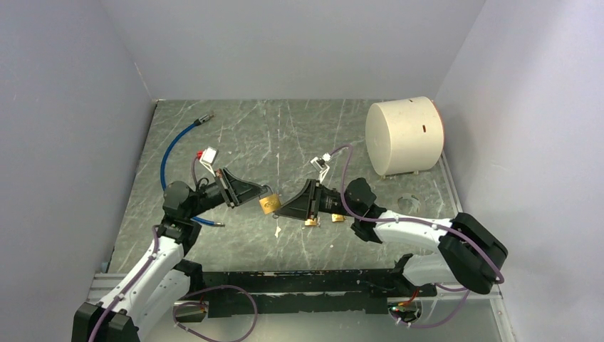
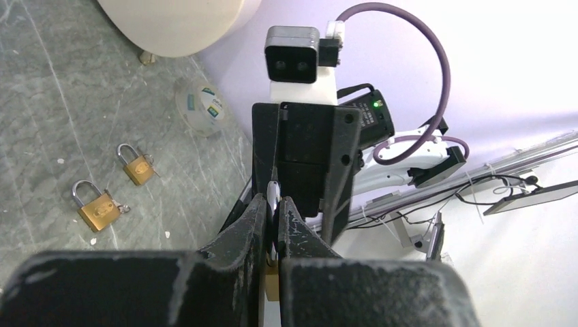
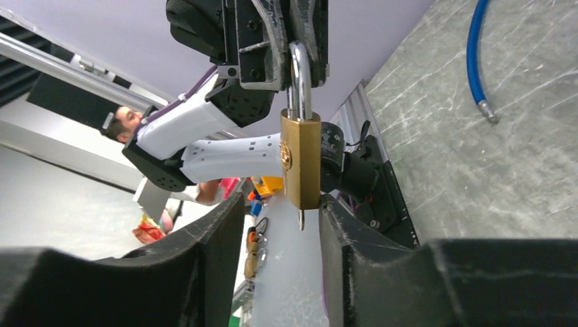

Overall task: Lock with the key
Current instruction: Lock the lock.

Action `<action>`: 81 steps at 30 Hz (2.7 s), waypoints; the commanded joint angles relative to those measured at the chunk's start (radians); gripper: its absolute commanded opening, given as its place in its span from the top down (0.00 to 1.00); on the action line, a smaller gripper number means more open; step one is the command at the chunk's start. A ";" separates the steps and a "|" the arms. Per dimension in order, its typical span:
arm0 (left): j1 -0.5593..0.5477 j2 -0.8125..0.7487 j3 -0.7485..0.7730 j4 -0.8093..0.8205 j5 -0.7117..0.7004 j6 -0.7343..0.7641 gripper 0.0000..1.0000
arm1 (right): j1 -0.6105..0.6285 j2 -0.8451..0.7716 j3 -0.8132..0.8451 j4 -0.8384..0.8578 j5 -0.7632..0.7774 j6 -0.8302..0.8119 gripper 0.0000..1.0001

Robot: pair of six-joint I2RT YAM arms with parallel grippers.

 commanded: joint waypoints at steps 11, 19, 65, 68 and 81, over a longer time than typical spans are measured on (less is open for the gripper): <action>0.001 -0.002 0.014 0.160 -0.027 -0.051 0.97 | 0.001 0.053 0.017 0.126 0.009 0.032 0.78; 0.001 -0.040 -0.002 0.124 -0.066 -0.044 0.98 | 0.000 0.049 0.022 0.078 0.027 0.013 0.78; 0.001 -0.085 -0.027 0.088 -0.123 -0.049 0.97 | 0.020 0.057 0.070 0.007 -0.008 -0.027 1.00; 0.001 -0.086 -0.021 0.071 -0.122 -0.039 0.97 | 0.024 0.054 0.061 0.002 -0.004 -0.028 1.00; 0.001 -0.097 -0.027 0.073 -0.150 -0.041 0.97 | 0.046 0.071 -0.007 0.017 0.010 -0.009 1.00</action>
